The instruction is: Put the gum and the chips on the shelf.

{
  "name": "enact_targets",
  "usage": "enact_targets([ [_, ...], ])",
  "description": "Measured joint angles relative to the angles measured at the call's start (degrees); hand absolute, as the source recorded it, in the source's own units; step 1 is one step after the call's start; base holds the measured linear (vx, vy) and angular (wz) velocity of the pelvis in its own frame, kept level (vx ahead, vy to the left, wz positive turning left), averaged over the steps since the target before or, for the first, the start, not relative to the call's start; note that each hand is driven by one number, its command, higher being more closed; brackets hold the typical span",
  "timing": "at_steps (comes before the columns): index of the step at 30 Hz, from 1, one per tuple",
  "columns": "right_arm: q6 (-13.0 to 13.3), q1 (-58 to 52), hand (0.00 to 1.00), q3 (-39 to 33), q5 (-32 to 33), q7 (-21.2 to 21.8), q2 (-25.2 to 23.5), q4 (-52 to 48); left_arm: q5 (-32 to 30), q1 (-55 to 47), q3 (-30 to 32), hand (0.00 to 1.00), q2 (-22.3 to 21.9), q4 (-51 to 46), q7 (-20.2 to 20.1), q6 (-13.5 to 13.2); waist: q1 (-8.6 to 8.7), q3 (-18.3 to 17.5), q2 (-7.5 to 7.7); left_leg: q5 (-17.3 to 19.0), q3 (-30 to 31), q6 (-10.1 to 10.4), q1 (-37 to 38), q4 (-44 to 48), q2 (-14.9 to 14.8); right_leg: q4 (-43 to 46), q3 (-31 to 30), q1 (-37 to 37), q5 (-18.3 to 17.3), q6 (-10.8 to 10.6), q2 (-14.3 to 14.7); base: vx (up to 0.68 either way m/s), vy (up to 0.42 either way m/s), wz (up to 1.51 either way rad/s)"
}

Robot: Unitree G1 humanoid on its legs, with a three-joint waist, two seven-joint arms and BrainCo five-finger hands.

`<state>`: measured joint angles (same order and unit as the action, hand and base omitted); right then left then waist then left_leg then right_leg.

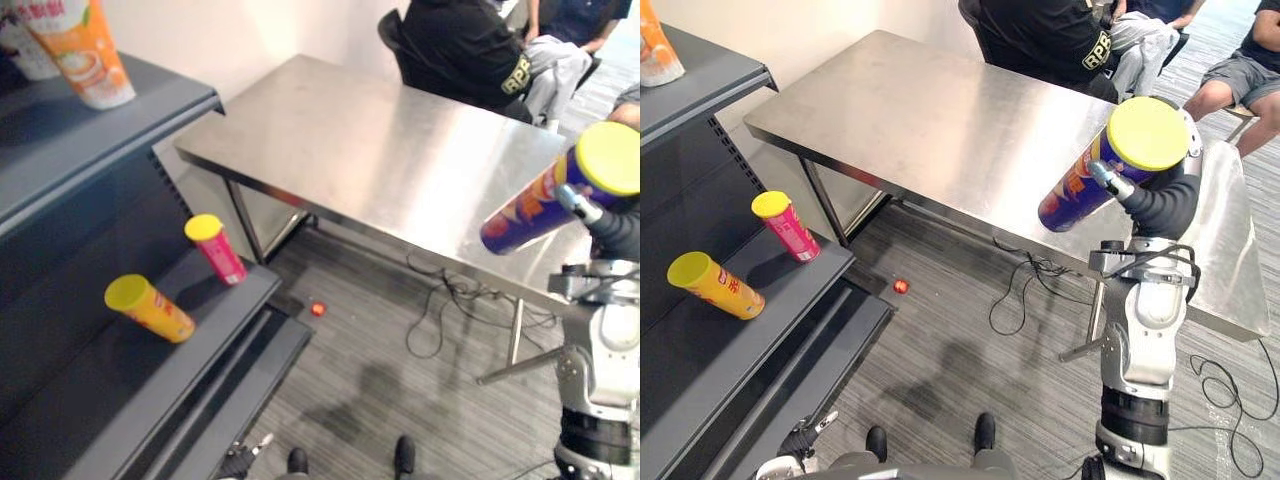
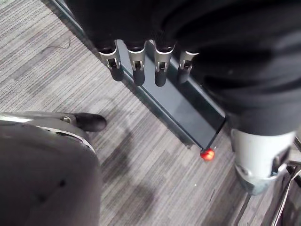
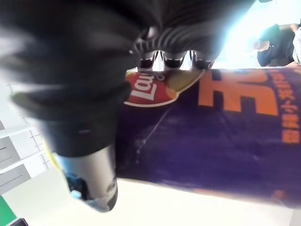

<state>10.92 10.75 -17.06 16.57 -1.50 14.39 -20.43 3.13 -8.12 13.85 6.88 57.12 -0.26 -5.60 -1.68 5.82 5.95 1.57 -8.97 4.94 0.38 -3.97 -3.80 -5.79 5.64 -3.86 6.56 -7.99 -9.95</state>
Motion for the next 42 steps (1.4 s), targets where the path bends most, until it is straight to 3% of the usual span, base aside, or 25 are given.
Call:
enact_targets([
  [9, 0.1, -4.9, 1.0, 2.4, 1.8, 2.1, -1.8, -1.9, 0.0, -1.5, 0.2, 0.0, 0.0, 0.1, 0.0, 0.5, 0.0, -1.9, 0.11, 0.8, -3.1, 0.0, 2.5, 0.0, 0.0, 1.2, -3.1, -0.1, -0.6, -0.2, 0.3, -0.01, -0.008, -0.19],
  [12, 0.2, -5.7, 1.0, 4.8, 2.5, 2.1, -2.0, -1.9, 0.2, -1.3, 0.1, 0.0, 0.0, 0.1, -0.1, 0.8, -0.01, -1.5, -0.49, 6.7, -2.4, -0.3, -2.2, 12.3, -1.5, 11.0, -3.3, -3.5, -5.5, -0.1, 0.1, -0.01, -0.001, 0.04],
  [15, 0.2, -5.5, 1.0, 7.5, 2.5, 2.5, -2.0, -1.9, 0.7, -1.1, 0.2, 0.0, -0.1, 0.0, -0.2, 0.8, -0.14, -0.9, -0.94, 8.6, -0.5, -0.3, -4.5, 17.3, -1.8, 16.2, -2.6, -4.9, -8.3, 0.0, -0.2, -0.06, -0.012, 0.28],
  [19, 0.2, -3.7, 1.0, 10.7, 2.5, 3.2, -3.4, -1.9, 2.7, -0.5, 2.2, 0.0, -1.1, 0.0, -0.6, 0.8, -0.29, 1.0, -2.41, 7.5, 5.5, 0.1, -8.7, 18.1, -2.2, 16.3, 3.2, -4.3, -9.2, 1.2, -0.5, -0.11, -0.07, 0.74],
  [22, 0.2, -1.8, 1.0, 10.8, 2.5, 2.9, -3.9, -1.7, 3.0, -0.6, 3.5, 0.0, -2.2, -0.1, -0.6, 0.8, -0.64, 2.3, -4.44, 2.1, 12.6, 1.1, -11.0, 12.8, -2.3, 16.7, 11.3, -3.8, -10.0, 2.7, -0.2, -0.09, -0.151, 1.35],
  [23, 0.2, -0.6, 1.0, 10.6, 2.4, 2.6, -3.9, -1.7, 3.3, -0.7, 4.5, 0.0, -2.5, 0.1, -0.6, 0.9, -0.96, 2.6, -5.34, 0.3, 12.1, 0.3, -10.8, 7.8, -4.0, 16.5, 14.3, -3.6, -10.4, 4.3, 1.2, -0.07, -0.202, 1.48],
  [24, 0.2, 0.7, 1.0, 10.0, 2.3, 1.7, -3.8, -1.6, 3.5, 0.1, 5.6, 0.0, -2.2, 1.3, -0.5, 1.2, -1.34, 2.8, -5.22, 0.9, 5.9, -4.2, -10.4, 5.2, -6.4, 14.2, 18.5, -2.3, -9.5, 4.6, 1.4, -0.08, -0.205, 1.55],
  [25, 0.3, 1.2, 1.0, 9.3, 2.1, 1.3, -3.6, -1.4, 3.6, 0.5, 6.4, 0.0, -2.1, 2.0, -0.6, 1.2, -1.53, 3.1, -5.37, 1.1, 2.9, -6.5, -11.2, 5.8, -7.3, 13.7, 20.8, -1.8, -9.4, 5.1, 0.6, -0.07, -0.117, 1.53],
  [26, 0.2, 2.8, 1.0, 7.7, 1.8, 0.6, -3.4, -0.5, 4.9, 0.8, 7.0, 0.0, -3.2, 2.4, -0.6, 1.3, -2.02, 4.0, -5.84, -0.9, -2.7, -10.1, -13.5, 13.0, -8.1, 15.5, 24.0, -1.9, -10.3, 6.0, -1.0, -0.09, -0.099, 1.42],
  [27, 0.2, 3.5, 1.0, 6.5, 1.2, -0.4, -2.8, 0.2, 5.7, -0.8, 6.8, 0.0, -4.8, 1.5, -0.7, 1.3, -2.46, 4.2, -7.82, -8.3, -7.5, -10.4, -14.4, 16.4, -8.0, 19.0, 27.4, -1.9, -12.0, 6.0, -1.7, -0.09, -0.109, 1.6],
  [28, 0.5, 3.2, 1.0, 5.9, 1.1, -0.7, -2.8, 0.1, 5.7, -1.4, 6.5, 0.0, -4.9, 0.8, -0.8, 1.3, -1.65, 4.2, -8.03, -11.8, -8.0, -8.4, -15.1, 15.5, -7.3, 19.3, 28.4, -1.6, -13.3, 6.5, -2.6, -0.14, -0.132, 1.86],
  [29, 0.7, 2.2, 1.0, 3.7, 0.7, -0.9, -2.8, 0.3, 5.7, -1.8, 7.0, 0.0, -4.7, -0.2, -1.1, 1.1, -0.99, 4.2, -6.82, -16.4, -6.5, -7.4, -13.4, 9.1, -5.2, 17.4, 31.8, -0.2, -14.0, 6.4, -4.4, -0.15, -0.081, 1.62],
  [31, 0.7, 1.2, 1.0, 2.6, -0.3, -0.9, -3.6, 0.3, 5.7, -4.3, 7.7, 0.0, -4.5, 0.0, -1.4, 1.4, -1.01, 4.1, -7.06, -4.3, -13.1, -7.2, -11.4, 21.0, -7.3, 17.5, 37.2, 0.4, -13.3, 6.7, -6.0, -0.14, -0.108, 1.4],
  [33, 0.7, 0.1, 1.0, 1.8, -0.4, -0.9, -3.6, 0.3, 5.6, -5.0, 8.4, 0.0, -5.0, 0.0, -1.7, 1.4, -0.24, 3.7, -7.84, -2.7, -14.4, -4.7, -8.5, 20.5, -8.3, 17.6, 39.7, 0.5, -13.1, 6.6, -6.2, -0.09, -0.038, 1.06],
  [36, 0.5, -1.6, 1.0, -1.8, -0.5, -1.1, -3.7, 0.3, 5.1, -5.1, 9.3, 0.0, -5.8, 0.7, -2.5, 1.4, 0.03, 2.8, -9.49, -1.8, -15.4, -0.2, -1.9, 9.8, -9.7, 18.6, 45.5, -0.3, -12.8, 6.2, -6.0, -0.15, 0.147, 0.92],
  [38, 0.4, -1.6, 1.0, -2.7, -1.0, -1.1, -3.9, 0.3, 5.0, -5.1, 9.4, 0.0, -6.0, 1.3, -2.5, 1.4, -0.02, 2.5, -10.06, -0.9, -16.2, 1.0, -1.5, 6.8, -9.5, 20.0, 47.0, -0.8, -12.6, 6.1, -6.4, -0.14, 0.211, 0.57],
  [39, 0.3, -1.6, 1.0, -2.6, -1.0, -1.4, -4.4, 0.3, 4.5, -4.9, 9.5, 0.0, -5.8, 1.3, -2.2, 1.4, -0.25, 3.1, -8.52, -0.6, -16.7, 1.4, -1.5, 5.2, -8.5, 21.8, 48.4, -1.1, -12.4, 5.9, -8.1, -0.07, 0.177, 0.42],
  [42, 0.2, -1.8, 1.0, -2.4, -2.8, -2.0, -5.5, -1.1, 3.2, -4.8, 9.5, 0.0, -5.0, 1.5, -1.8, 1.5, -0.26, 3.4, -6.13, -0.4, -14.9, 0.3, -3.5, 6.2, -5.6, 24.0, 49.4, -1.9, -11.3, 5.4, -11.9, -0.08, 0.199, 0.4],
])
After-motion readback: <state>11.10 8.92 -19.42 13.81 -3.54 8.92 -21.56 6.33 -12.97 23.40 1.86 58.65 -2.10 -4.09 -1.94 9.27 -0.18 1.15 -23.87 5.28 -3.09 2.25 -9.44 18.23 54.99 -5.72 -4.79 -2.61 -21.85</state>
